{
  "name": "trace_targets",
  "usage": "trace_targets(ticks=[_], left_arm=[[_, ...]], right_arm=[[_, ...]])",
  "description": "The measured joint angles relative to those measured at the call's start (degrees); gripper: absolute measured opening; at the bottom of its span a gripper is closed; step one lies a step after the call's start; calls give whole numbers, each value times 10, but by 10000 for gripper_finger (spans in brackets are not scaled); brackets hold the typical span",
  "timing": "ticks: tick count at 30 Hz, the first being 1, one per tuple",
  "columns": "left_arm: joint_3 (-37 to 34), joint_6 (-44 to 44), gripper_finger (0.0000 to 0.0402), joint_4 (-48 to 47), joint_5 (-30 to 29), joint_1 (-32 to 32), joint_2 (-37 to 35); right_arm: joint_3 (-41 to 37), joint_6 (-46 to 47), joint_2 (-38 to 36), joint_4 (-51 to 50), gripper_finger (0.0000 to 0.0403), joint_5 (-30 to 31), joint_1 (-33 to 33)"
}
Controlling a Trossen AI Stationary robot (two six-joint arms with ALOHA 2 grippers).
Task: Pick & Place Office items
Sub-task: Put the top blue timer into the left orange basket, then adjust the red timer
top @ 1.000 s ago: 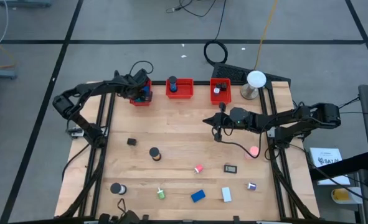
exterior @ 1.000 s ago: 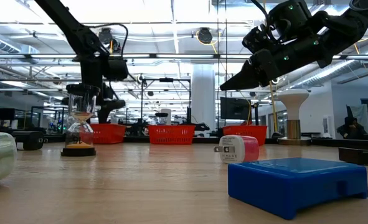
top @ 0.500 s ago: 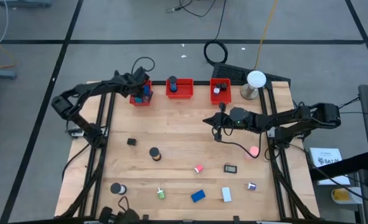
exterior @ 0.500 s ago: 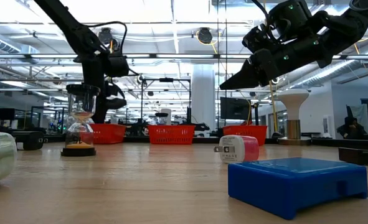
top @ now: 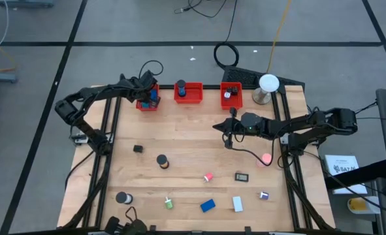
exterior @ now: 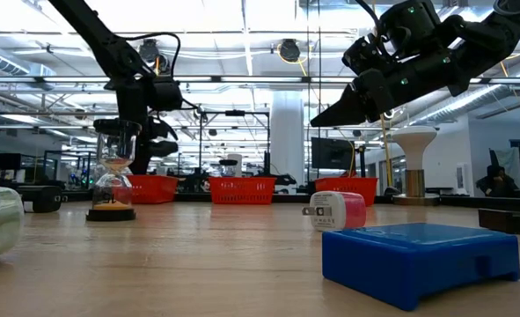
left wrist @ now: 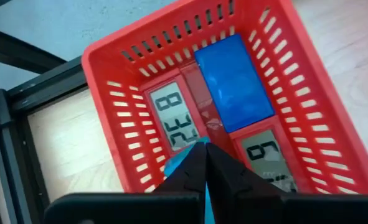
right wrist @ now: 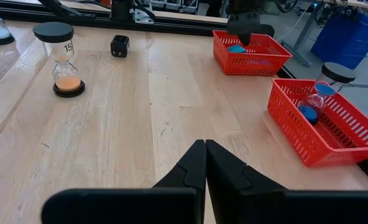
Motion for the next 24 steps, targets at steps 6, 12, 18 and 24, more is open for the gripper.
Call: trace_targets(ticks=[6, 12, 18, 24], left_arm=[[-17, -1, 8, 5, 2, 1, 0], [-20, 3, 5, 5, -36, -7, -3], [-10, 23, 9, 18, -39, 0, 5], [-10, 29, 5, 21, -25, 6, 36]], right_arm=[[0, -1, 0, 0, 0, 0, 0], [0, 0, 0, 0, 0, 0, 0], [0, 0, 0, 0, 0, 0, 0], [0, 0, 0, 0, 0, 0, 0]])
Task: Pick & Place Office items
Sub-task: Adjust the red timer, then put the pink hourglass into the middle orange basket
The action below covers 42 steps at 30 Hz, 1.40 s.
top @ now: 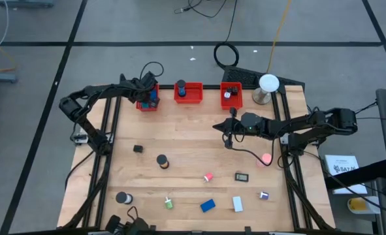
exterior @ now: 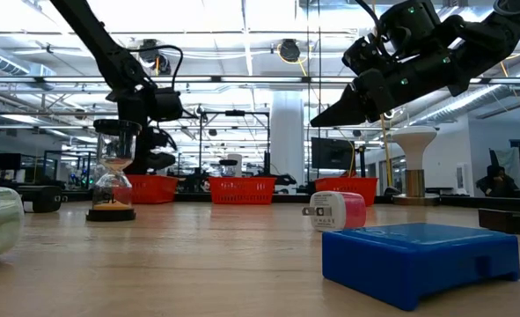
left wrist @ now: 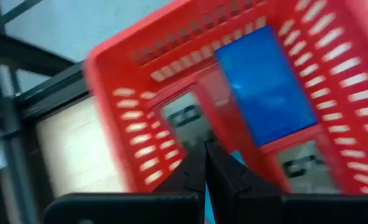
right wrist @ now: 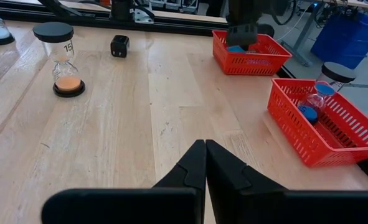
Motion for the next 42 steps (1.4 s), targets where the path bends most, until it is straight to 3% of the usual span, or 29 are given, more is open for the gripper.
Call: trace_targets(ticks=[16, 24, 30, 39, 42], left_arm=[[0, 40, 12, -2, 6, -7, -2], [0, 50, 8, 44, 29, 2, 22], [0, 54, 7, 44, 0, 2, 24], [-6, 58, 11, 52, -13, -35, -107], [-42, 89, 7, 94, 21, -71, -170]], right_arm=[[0, -1, 0, 0, 0, 0, 0], [0, -1, 0, 0, 0, 0, 0], [0, -1, 0, 0, 0, 0, 0], [0, -1, 0, 0, 0, 1, 0], [0, -1, 0, 0, 0, 1, 0]])
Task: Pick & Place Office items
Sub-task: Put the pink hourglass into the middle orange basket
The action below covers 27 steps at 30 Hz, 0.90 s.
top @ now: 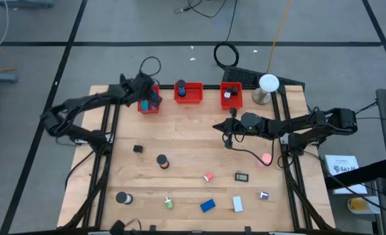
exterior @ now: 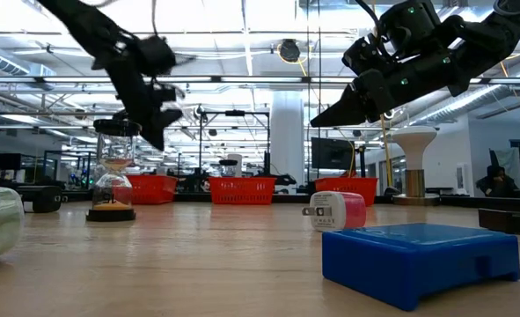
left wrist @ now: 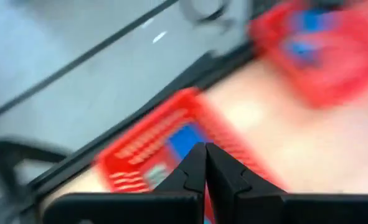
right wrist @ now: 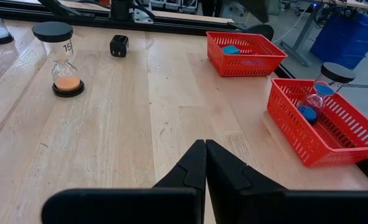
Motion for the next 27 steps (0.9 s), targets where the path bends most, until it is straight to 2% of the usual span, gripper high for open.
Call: trace_targets(ticks=[6, 10, 14, 20, 27], left_arm=[[-141, 33, 11, 177, 144, -68, -130], [-235, 25, 20, 284, 196, -112, -205], [-306, 5, 12, 339, 207, -150, -278], [-364, 12, 6, 338, 208, -193, -363], [-371, 13, 34, 342, 208, -207, -381]], right_arm=[[0, 0, 0, 2, 0, 0, 0], [0, 4, 0, 9, 0, 1, 0], [0, 4, 0, 13, 0, 1, 0], [0, 4, 0, 13, 0, 1, 0], [0, 5, 0, 13, 0, 1, 0]])
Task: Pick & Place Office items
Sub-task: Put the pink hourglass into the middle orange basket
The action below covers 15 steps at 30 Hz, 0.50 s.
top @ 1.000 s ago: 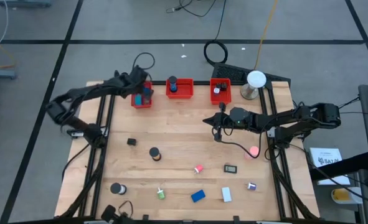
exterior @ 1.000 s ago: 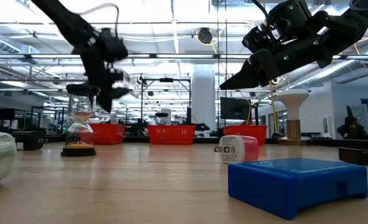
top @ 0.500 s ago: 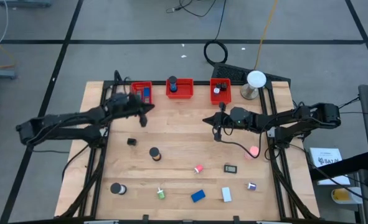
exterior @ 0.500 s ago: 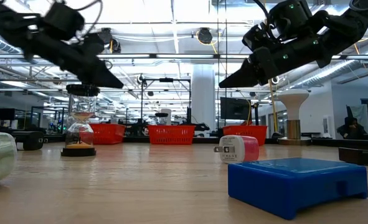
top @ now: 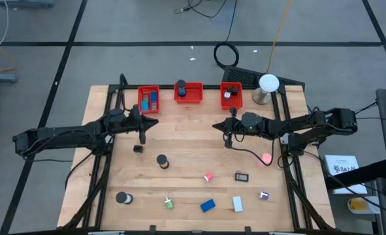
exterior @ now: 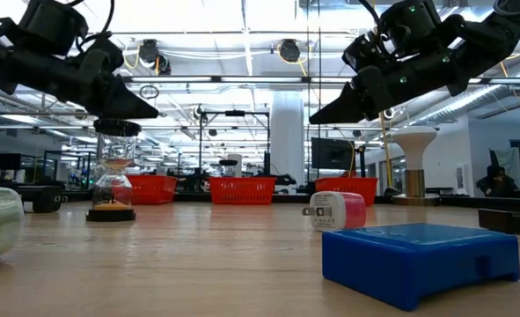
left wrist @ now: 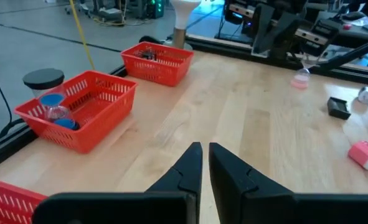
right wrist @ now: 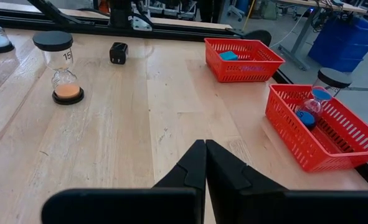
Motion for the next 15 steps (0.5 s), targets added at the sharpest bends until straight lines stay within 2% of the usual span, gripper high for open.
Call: trace_targets(ticks=[15], left_arm=[[1, 1, 46, 4, 0, 0, 0]], right_arm=[[0, 16, 0, 0, 0, 2, 0]])
